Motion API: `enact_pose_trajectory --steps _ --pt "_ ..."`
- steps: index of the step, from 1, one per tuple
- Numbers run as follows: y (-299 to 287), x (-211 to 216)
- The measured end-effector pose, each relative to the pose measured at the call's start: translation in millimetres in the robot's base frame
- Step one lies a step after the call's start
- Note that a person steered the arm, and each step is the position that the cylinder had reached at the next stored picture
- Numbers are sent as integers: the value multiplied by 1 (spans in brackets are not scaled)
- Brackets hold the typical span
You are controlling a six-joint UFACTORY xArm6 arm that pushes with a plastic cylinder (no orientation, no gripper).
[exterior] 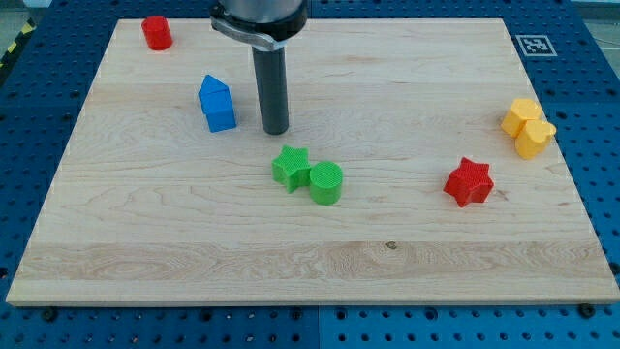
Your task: Move the hand to the top of the red star
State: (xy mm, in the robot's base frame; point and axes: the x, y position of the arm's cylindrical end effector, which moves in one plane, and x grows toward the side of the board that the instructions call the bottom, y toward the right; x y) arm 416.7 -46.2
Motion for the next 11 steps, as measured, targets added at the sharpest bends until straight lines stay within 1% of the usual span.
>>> enact_pose_trajectory --steps 1,3,4,8,10,11 --pt "13 1" --pt "69 -1" --pt "88 -1" --pt "136 -1" --pt "168 17" --pt "184 17"
